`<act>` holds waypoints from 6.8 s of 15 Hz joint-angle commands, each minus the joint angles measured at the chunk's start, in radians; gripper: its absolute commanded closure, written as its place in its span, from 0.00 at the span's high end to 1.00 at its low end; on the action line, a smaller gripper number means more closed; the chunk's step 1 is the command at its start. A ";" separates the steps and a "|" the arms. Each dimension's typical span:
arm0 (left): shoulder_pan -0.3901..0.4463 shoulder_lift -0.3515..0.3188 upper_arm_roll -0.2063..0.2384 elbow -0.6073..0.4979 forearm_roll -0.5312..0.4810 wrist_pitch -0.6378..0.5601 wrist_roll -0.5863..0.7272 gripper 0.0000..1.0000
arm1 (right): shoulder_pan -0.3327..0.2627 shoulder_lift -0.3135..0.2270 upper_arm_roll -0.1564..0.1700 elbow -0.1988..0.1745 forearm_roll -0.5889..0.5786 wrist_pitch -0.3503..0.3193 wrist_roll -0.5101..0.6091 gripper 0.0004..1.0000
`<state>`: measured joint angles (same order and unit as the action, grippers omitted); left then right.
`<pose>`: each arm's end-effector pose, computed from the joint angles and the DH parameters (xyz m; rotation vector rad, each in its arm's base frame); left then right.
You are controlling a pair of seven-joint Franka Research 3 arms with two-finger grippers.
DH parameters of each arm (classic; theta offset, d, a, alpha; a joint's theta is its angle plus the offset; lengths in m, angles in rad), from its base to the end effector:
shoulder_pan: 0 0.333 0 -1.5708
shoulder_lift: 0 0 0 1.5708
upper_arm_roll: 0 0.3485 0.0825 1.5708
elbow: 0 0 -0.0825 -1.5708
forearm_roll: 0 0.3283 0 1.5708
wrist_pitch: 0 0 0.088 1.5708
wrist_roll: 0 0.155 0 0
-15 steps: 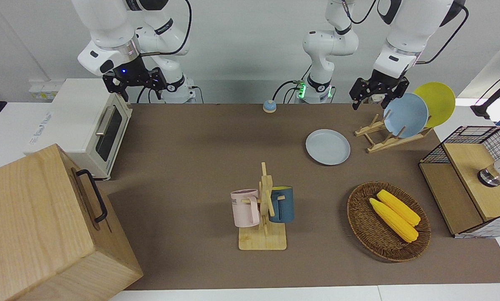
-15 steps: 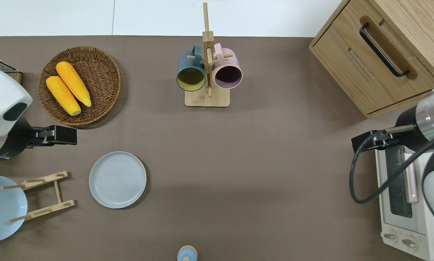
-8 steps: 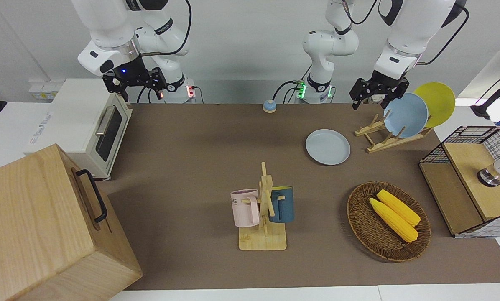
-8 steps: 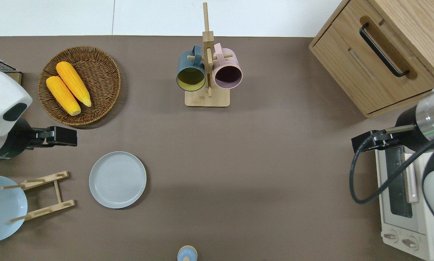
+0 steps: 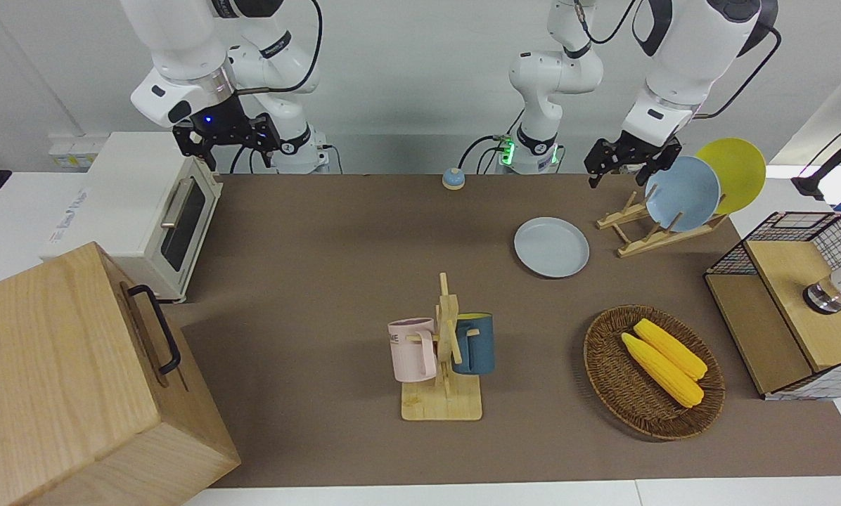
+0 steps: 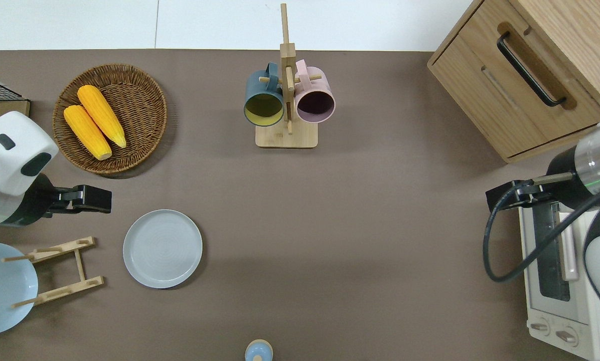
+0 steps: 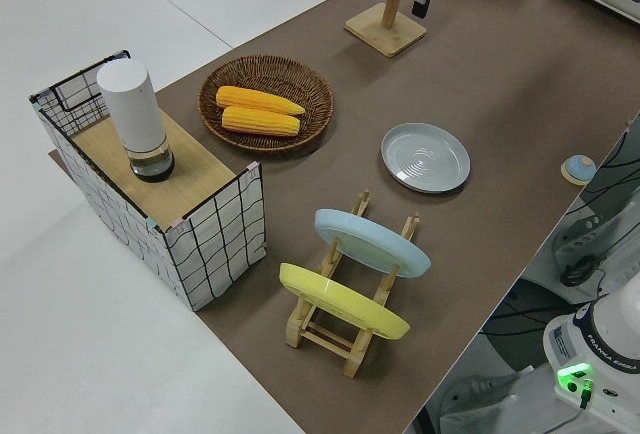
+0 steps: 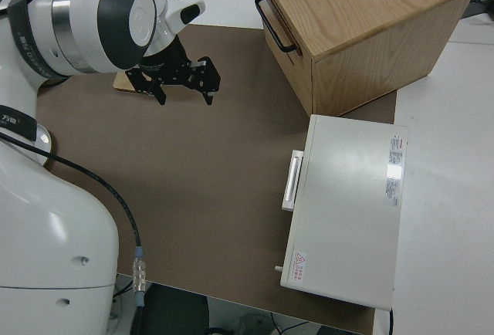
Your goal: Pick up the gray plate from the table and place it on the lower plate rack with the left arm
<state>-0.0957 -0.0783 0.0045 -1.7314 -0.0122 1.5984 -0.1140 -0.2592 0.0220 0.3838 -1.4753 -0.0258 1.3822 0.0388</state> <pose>0.4662 -0.0444 0.5825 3.1333 0.0367 -0.0873 0.4778 0.0530 0.6227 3.1075 0.1287 -0.1739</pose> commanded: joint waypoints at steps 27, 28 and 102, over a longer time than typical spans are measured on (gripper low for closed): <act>0.002 0.022 0.115 -0.723 -0.034 0.704 -0.009 0.95 | -0.023 -0.002 0.020 0.007 -0.006 -0.012 0.012 0.98; 0.002 0.023 0.115 -0.723 -0.035 0.704 -0.009 0.91 | -0.023 -0.002 0.021 0.006 -0.006 -0.011 0.012 0.98; -0.035 -0.040 0.022 -0.369 0.822 -0.192 -0.496 0.00 | -0.023 -0.002 0.021 0.006 -0.006 -0.011 0.012 0.98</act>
<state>-0.1101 -0.1228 0.0222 -2.0555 0.7614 1.4005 -0.5330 -0.2592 0.0220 0.3838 -1.4753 -0.0258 1.3822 0.0388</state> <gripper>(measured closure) 0.974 0.013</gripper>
